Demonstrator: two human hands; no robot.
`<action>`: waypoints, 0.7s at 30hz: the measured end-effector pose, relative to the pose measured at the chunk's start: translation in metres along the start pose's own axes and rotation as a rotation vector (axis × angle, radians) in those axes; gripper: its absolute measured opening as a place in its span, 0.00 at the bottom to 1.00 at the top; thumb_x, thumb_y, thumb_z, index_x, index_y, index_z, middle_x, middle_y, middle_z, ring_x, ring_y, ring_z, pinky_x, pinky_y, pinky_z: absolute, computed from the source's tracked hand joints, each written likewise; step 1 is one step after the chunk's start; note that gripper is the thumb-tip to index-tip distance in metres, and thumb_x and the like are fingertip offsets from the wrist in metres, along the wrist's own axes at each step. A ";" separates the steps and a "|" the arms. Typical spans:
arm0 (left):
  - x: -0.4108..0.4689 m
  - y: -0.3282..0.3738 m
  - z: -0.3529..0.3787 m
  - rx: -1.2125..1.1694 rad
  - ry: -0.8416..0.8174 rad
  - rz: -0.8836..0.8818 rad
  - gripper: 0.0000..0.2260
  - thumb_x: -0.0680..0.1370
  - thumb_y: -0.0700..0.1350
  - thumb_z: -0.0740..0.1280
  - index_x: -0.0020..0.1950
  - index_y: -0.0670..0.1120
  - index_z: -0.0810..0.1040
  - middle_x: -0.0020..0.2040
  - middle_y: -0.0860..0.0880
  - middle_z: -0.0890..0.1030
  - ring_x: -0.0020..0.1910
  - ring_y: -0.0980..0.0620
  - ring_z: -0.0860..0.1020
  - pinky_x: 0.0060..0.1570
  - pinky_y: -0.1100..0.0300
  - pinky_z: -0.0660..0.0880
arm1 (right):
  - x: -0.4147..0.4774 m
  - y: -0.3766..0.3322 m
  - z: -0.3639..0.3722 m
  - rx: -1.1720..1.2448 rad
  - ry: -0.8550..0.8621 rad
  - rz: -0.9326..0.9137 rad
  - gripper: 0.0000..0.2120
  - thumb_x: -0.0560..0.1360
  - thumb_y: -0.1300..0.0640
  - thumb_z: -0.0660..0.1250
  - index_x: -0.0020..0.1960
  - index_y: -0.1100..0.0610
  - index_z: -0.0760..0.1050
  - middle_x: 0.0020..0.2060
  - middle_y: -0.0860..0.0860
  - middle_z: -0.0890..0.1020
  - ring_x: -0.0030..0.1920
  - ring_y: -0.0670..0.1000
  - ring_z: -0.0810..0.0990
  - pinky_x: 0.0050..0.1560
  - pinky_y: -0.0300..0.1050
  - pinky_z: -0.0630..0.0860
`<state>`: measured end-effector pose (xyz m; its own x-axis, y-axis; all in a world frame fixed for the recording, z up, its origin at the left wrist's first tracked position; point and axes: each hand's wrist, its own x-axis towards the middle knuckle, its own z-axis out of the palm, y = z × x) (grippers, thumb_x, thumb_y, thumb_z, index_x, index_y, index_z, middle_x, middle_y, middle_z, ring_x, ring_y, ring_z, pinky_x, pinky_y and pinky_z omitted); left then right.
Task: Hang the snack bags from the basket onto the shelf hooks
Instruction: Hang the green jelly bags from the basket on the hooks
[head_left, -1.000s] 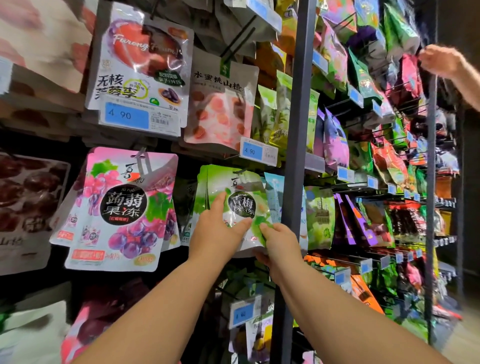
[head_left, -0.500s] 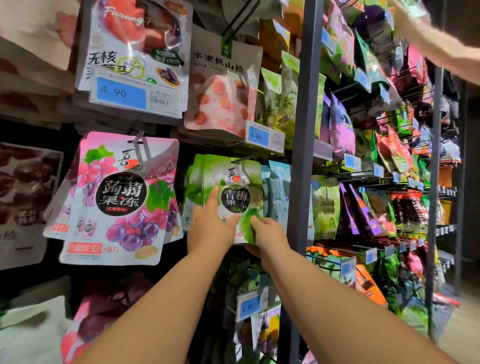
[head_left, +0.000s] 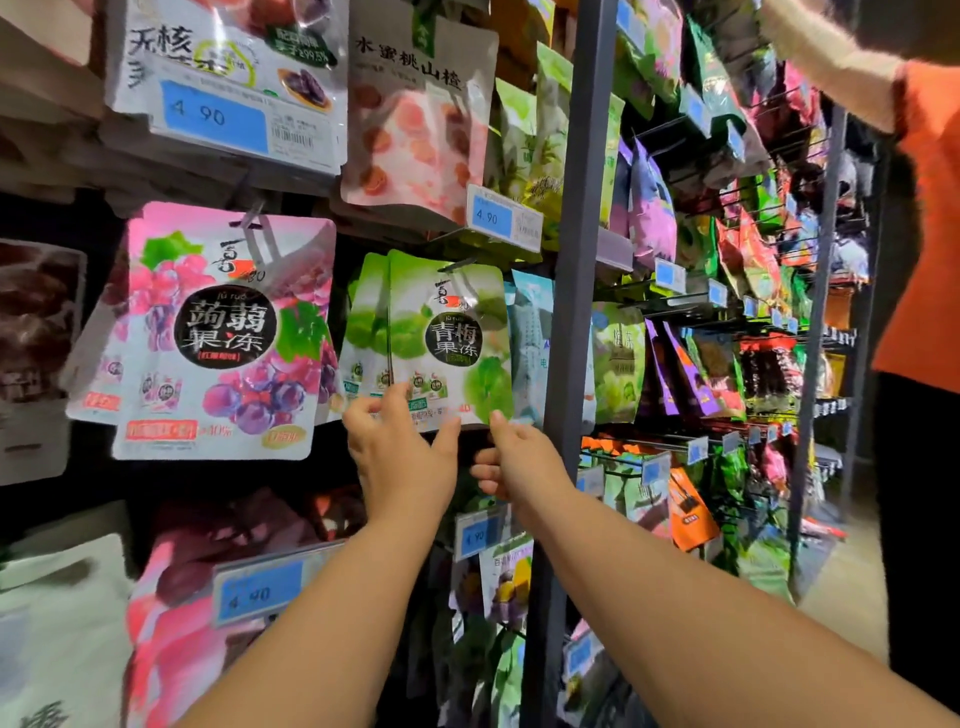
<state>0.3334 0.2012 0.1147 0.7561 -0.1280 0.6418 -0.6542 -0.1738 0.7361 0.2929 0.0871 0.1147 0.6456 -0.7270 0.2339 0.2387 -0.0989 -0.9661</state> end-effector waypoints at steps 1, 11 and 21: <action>-0.004 -0.001 0.000 -0.021 -0.002 -0.007 0.25 0.76 0.53 0.71 0.71 0.51 0.68 0.67 0.45 0.60 0.65 0.40 0.66 0.57 0.52 0.68 | -0.004 0.000 -0.002 -0.021 0.005 -0.005 0.15 0.82 0.47 0.60 0.46 0.58 0.70 0.33 0.55 0.73 0.29 0.50 0.71 0.28 0.41 0.68; -0.059 -0.001 0.018 -0.130 -0.090 -0.015 0.25 0.77 0.50 0.70 0.71 0.51 0.64 0.67 0.47 0.61 0.60 0.42 0.72 0.52 0.56 0.68 | -0.040 0.002 -0.037 -0.084 -0.066 -0.011 0.17 0.83 0.48 0.60 0.43 0.61 0.71 0.27 0.53 0.72 0.26 0.50 0.69 0.29 0.41 0.67; -0.159 -0.014 0.116 -0.017 -0.655 0.060 0.16 0.78 0.52 0.68 0.61 0.47 0.70 0.50 0.50 0.68 0.53 0.47 0.72 0.48 0.56 0.68 | -0.062 0.077 -0.185 -0.535 0.004 0.082 0.21 0.82 0.46 0.60 0.44 0.62 0.77 0.31 0.56 0.77 0.27 0.50 0.75 0.29 0.36 0.72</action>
<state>0.2240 0.1111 -0.0225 0.5691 -0.7057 0.4221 -0.6917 -0.1333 0.7097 0.1370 -0.0017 0.0059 0.6435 -0.7494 0.1561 -0.2160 -0.3734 -0.9022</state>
